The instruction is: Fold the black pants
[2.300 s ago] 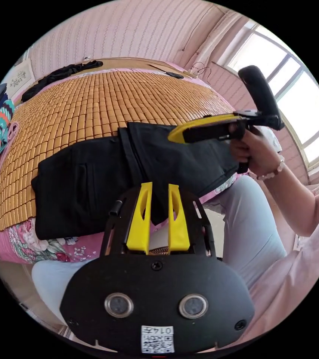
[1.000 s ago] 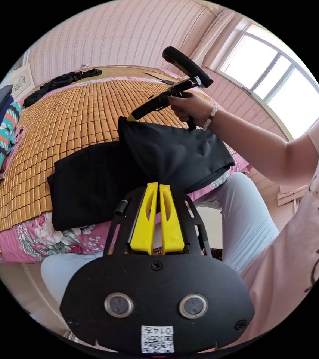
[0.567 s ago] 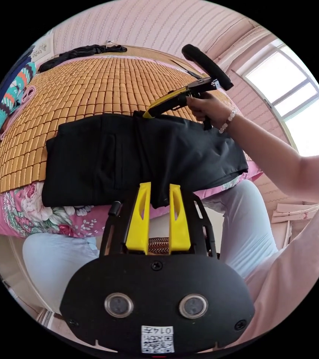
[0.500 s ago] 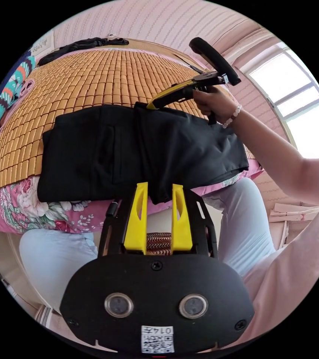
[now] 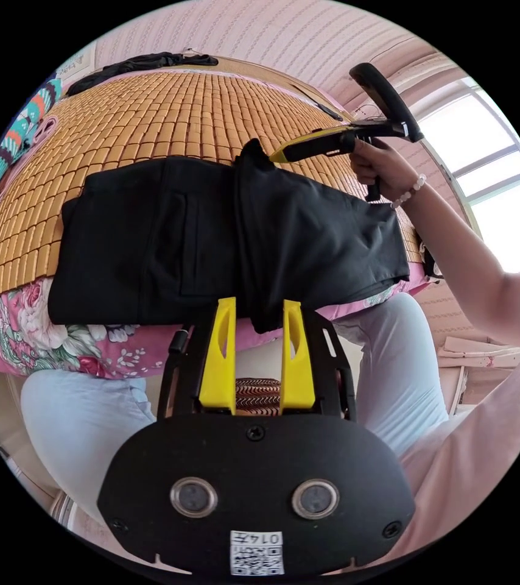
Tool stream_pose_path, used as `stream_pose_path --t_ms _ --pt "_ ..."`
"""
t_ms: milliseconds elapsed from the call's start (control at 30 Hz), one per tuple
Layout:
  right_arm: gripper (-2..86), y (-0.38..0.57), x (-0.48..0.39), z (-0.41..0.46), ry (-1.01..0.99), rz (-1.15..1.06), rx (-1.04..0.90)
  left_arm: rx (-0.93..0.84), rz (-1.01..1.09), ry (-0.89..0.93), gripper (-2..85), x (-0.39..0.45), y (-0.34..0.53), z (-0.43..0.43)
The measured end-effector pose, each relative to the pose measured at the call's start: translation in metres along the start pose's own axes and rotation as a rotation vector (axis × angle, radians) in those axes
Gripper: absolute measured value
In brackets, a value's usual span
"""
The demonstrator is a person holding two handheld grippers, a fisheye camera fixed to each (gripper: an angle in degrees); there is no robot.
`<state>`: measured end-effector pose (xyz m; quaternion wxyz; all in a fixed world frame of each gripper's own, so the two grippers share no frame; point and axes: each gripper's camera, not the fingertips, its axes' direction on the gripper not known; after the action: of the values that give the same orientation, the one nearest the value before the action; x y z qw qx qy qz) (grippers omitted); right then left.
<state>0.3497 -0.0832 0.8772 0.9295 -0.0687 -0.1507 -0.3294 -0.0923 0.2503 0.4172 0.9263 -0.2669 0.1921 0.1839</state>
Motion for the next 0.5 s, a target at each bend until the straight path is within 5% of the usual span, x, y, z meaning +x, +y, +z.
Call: stream_pose_path --t_ms 233,500 --pt "6.6 -0.020 0.008 0.025 -0.035 -0.054 -0.023 -0.014 -0.027 0.029 10.8 0.008 0.010 -0.009" --pt "2.6 -0.001 0.017 -0.007 -0.129 -0.099 0.094 0.027 0.045 0.043 -0.5 0.027 0.045 -0.037"
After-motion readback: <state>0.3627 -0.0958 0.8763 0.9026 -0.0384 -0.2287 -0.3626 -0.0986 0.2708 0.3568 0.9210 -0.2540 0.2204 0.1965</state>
